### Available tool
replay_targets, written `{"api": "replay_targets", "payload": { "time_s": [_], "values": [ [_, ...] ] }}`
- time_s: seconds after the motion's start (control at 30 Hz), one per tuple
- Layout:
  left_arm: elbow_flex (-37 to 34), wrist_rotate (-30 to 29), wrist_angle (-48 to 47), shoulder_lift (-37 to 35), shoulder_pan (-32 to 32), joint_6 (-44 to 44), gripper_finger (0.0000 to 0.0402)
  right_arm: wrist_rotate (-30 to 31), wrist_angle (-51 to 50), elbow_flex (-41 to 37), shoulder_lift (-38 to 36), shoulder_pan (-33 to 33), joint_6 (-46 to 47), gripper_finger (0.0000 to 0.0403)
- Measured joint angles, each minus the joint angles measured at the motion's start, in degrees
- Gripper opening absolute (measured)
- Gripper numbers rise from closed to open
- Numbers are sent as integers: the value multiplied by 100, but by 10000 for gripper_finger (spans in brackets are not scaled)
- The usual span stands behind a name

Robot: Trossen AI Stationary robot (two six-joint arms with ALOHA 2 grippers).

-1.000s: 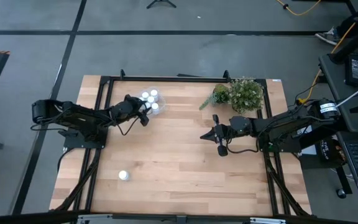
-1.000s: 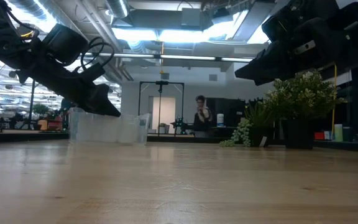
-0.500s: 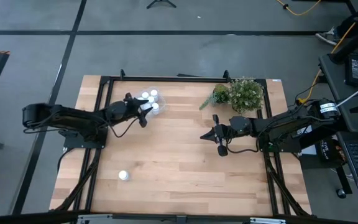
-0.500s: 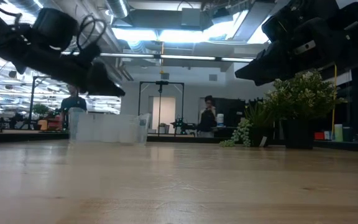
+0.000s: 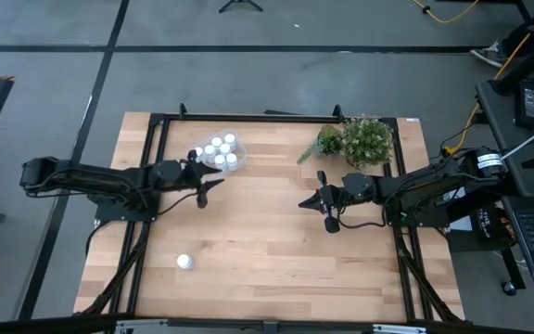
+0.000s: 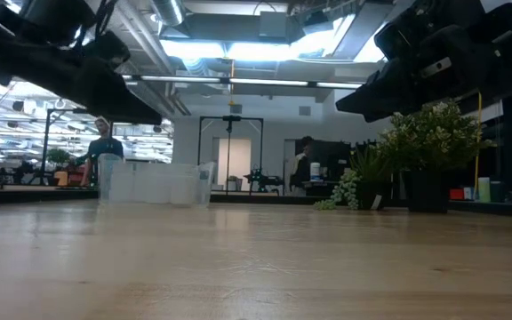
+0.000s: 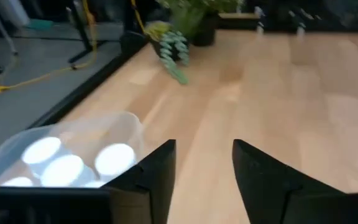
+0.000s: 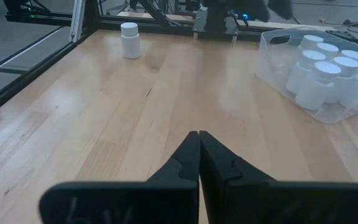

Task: Pick and place pill bottles into a basket
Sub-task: Put the white medicine bottle into the transparent bin

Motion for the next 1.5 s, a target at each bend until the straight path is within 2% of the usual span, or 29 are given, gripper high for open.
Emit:
{"api": "replay_targets", "payload": {
  "time_s": [0.2,0.4,0.63,0.73,0.87,1.0,1.07,1.17,1.37,1.5],
  "values": [
    [437,133,-1402,-347,-528,91,90,0,139,0,0,0,4,3],
    [539,1260,-2202,-480,-936,839,12,0,510,0,0,0,-1,3],
    [539,2844,-2275,-495,-1367,796,1,0,648,0,0,0,-2,3],
    [539,3175,-2489,-495,-1542,838,2,0,649,0,0,0,-2,3],
    [539,3141,-2702,-493,-1717,1174,5,0,645,0,0,0,-2,3],
    [539,2925,-2708,-493,-1872,2432,2,0,644,0,0,0,-2,3],
    [539,2738,-2704,-481,-2024,2682,2,0,645,0,0,0,-2,3],
    [539,2361,-2710,-454,-2250,2428,2,0,644,0,0,0,122,3],
    [549,2039,-2712,-334,-2891,1494,2,0,642,0,0,-1,170,3],
    [877,1720,-3000,-103,-3401,972,1,0,649,0,0,0,170,3]
  ]
}}
